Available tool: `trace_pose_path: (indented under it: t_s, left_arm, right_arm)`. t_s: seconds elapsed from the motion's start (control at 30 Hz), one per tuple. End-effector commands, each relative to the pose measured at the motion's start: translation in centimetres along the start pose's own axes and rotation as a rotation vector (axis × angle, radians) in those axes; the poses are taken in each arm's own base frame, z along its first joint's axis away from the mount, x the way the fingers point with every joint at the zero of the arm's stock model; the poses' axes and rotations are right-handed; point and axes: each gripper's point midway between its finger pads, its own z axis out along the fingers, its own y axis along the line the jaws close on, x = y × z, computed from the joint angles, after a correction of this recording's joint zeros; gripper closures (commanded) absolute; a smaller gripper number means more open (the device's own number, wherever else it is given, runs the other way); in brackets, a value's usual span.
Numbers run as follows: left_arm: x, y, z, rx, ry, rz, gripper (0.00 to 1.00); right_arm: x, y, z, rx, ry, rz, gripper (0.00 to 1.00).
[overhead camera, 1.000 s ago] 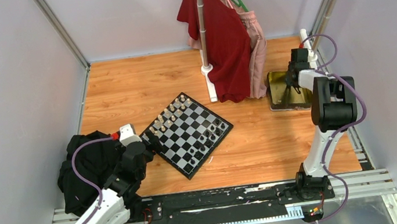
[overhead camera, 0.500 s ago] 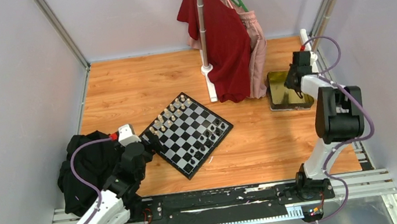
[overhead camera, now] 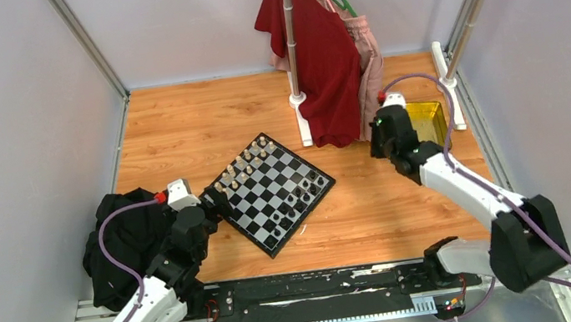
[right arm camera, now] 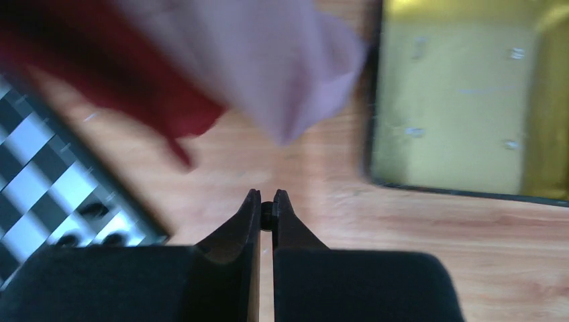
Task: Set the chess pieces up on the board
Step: Pick up the chess piece from the storage box, then place the chess piece on the chessboard.
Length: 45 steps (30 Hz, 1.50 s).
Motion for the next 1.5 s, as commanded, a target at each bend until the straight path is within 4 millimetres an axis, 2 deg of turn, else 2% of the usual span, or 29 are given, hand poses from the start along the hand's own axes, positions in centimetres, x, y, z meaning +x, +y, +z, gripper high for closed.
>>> trace_pose_path:
  t_s: [0.0,0.13,0.3,0.5,0.67,0.8,0.9,1.03,1.27,1.47]
  left_arm:
    - [-0.2,0.4,-0.1,-0.015,-0.018,-0.003,0.00]
    - [-0.2,0.5,-0.1,-0.022,-0.021,-0.007,0.00]
    - [-0.2,0.7,-0.1,-0.032,-0.023,-0.010,0.00]
    - [-0.2,0.7,-0.1,-0.035,-0.024,-0.011,0.00]
    - [-0.3,0.8,-0.2,-0.036,-0.030,-0.016,0.00]
    - [-0.3,0.8,-0.2,-0.034,-0.032,-0.018,0.00]
    - [-0.3,0.8,-0.2,-0.033,-0.032,-0.019,0.00]
    - [-0.4,0.8,-0.3,-0.032,-0.034,-0.021,0.00]
    - [-0.5,0.8,-0.3,-0.031,-0.040,-0.025,0.00]
    - [-0.4,0.8,-0.3,-0.029,-0.038,-0.025,0.00]
  right_arm:
    - [2.2,4.3,-3.7,-0.082,-0.004,-0.157,1.00]
    - [3.8,10.7,-7.5,-0.254,-0.023,-0.293,1.00]
    - [5.7,17.7,-11.4,-0.428,-0.040,-0.424,1.00]
    - [9.0,24.6,-13.9,-0.541,-0.045,-0.574,1.00]
    - [11.3,28.9,-15.2,-0.620,-0.060,-0.635,1.00]
    - [12.5,31.2,-15.8,-0.678,-0.068,-0.649,1.00]
    - [13.2,32.1,-15.9,-0.710,-0.065,-0.658,1.00]
    - [13.6,33.8,-16.2,-0.763,-0.081,-0.639,1.00]
    - [15.2,35.4,-15.7,-0.797,-0.068,-0.638,1.00]
    - [16.8,35.8,-14.9,-0.806,-0.048,-0.638,1.00]
